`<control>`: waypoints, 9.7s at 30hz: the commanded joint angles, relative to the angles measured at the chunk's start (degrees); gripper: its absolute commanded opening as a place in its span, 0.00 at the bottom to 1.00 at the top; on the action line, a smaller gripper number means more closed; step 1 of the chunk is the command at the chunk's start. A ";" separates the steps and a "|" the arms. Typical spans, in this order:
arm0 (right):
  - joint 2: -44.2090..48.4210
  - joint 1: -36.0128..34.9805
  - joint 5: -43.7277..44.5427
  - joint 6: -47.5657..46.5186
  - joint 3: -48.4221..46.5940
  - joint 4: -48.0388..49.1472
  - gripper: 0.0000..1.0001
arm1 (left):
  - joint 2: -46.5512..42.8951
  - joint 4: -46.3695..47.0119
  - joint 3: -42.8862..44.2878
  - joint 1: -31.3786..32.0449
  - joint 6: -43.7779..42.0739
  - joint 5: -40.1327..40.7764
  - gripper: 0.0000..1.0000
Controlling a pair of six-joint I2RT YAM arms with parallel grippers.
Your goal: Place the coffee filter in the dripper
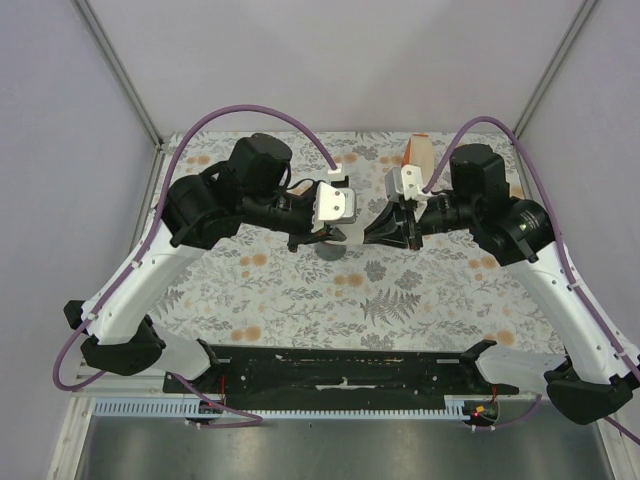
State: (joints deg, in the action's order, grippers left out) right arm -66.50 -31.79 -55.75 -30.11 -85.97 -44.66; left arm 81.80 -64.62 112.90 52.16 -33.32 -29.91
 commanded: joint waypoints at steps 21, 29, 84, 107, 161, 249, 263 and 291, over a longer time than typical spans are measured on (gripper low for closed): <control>1.02 -1.25 1.25 4.27 0.63 5.73 0.18 | -1.38 1.69 0.83 0.48 -1.05 1.78 0.02; 3.04 -1.17 -0.50 3.04 3.97 5.64 0.24 | -1.38 1.95 1.01 0.48 -1.22 3.01 0.02; 5.59 -1.78 -3.15 15.60 10.30 24.27 0.00 | -2.26 1.51 2.32 0.40 0.71 -4.54 0.02; -1.08 -1.61 36.04 54.51 6.96 26.65 0.00 | -5.33 18.39 -3.21 0.48 9.85 26.84 0.63; -4.69 -6.27 47.49 59.46 10.30 37.01 0.00 | -0.06 18.22 -4.79 2.59 7.40 46.00 0.02; -10.49 -4.16 63.39 62.80 10.47 39.39 0.04 | 3.72 31.82 -6.38 4.79 5.22 65.32 0.02; -9.61 -4.07 55.93 60.34 8.29 35.88 0.00 | 4.95 32.37 -7.17 4.79 3.26 63.84 0.20; -5.66 -0.82 44.76 67.46 16.01 53.88 0.38 | 7.32 25.42 3.37 4.44 16.97 60.76 0.02</control>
State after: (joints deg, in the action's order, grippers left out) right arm -72.49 -32.51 -7.77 33.93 -71.26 0.67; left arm 88.51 -37.65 112.60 56.71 -22.70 32.64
